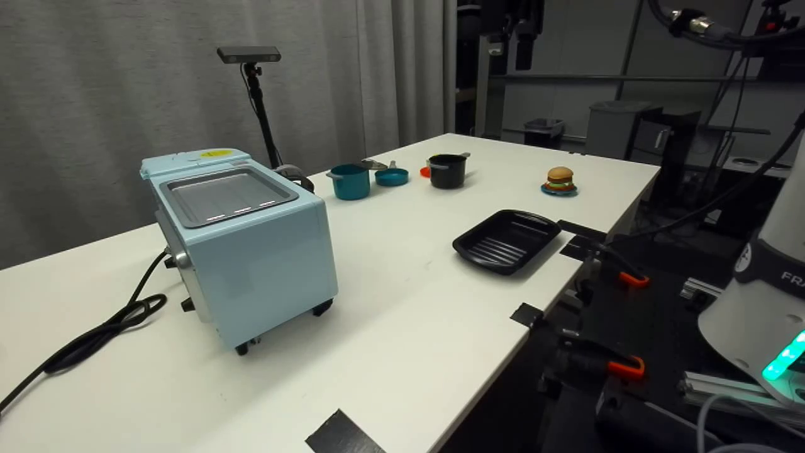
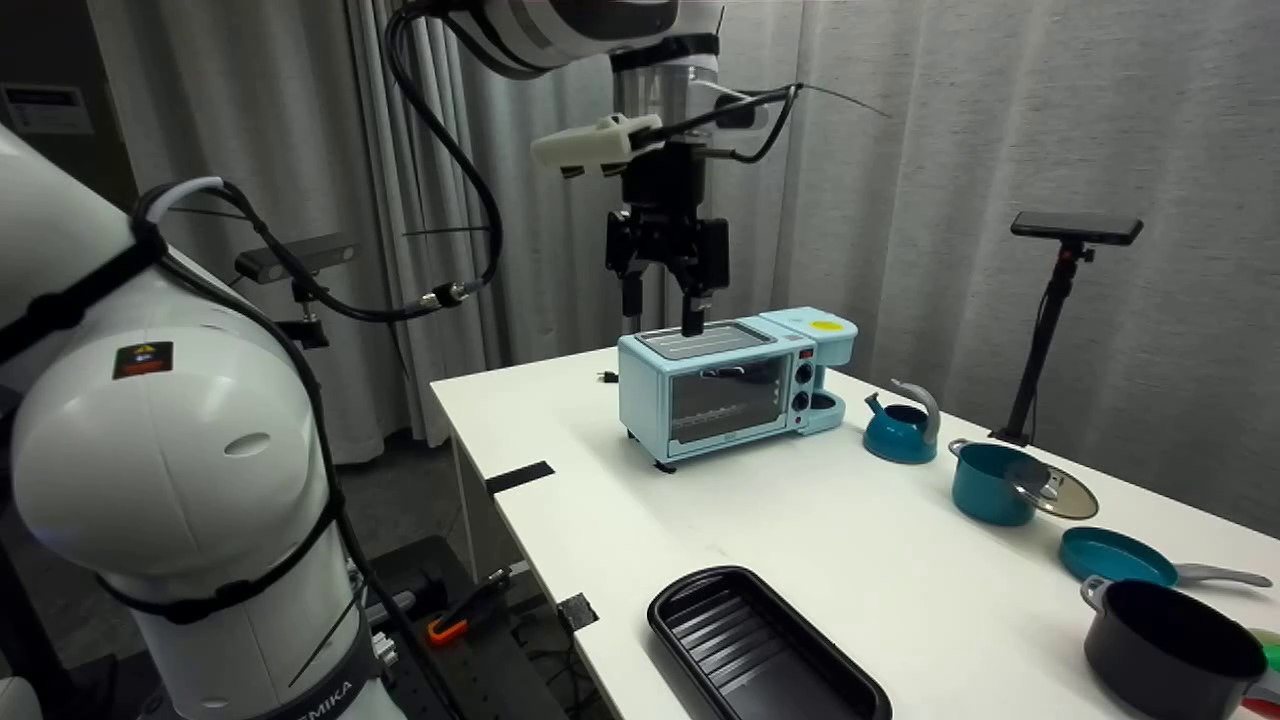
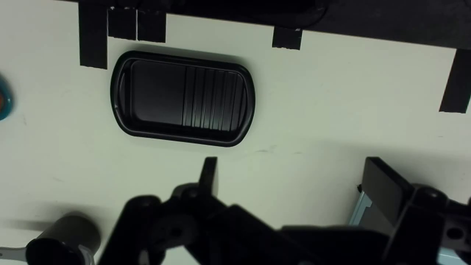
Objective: Pick the lid on the blue pot and put it on the counter
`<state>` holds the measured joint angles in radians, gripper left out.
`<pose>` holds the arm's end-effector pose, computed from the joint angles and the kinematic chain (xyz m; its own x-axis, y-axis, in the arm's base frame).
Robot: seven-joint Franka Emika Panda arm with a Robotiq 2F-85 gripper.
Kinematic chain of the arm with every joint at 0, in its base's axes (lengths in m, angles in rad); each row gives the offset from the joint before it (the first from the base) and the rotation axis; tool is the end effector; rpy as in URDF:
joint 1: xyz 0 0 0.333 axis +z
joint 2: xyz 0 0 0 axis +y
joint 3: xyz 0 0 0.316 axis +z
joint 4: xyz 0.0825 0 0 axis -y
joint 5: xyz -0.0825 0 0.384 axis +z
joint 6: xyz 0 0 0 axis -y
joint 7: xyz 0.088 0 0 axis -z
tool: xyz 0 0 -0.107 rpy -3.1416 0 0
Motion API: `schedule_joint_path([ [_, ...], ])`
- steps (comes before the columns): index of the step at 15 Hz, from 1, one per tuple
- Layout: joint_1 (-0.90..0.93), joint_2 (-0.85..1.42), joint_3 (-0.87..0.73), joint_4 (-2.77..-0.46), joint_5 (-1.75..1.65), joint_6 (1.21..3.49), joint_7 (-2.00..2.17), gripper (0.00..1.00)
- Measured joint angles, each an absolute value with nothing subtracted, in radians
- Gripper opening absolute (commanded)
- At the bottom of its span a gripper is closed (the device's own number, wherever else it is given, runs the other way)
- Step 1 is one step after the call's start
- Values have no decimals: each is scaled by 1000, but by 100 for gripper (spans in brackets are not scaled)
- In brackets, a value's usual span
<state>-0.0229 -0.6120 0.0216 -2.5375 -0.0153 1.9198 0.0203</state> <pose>0.3621 -0.0012 0.4755 0.9998 -0.0204 -0.0054 -0.0202 -0.9994 0.0269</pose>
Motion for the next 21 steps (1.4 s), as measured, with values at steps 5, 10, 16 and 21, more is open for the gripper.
schedule_joint_path([
  [5, -23, -612, 22, -2538, -15, 1920, 20, 100],
  [10, -23, -612, 22, -2538, -15, 1920, 20, 100],
  [16, -23, -587, 20, -2520, -16, 1923, 25, 100],
  [21, -31, -484, 17, -2431, -18, 1933, 36, 100],
])
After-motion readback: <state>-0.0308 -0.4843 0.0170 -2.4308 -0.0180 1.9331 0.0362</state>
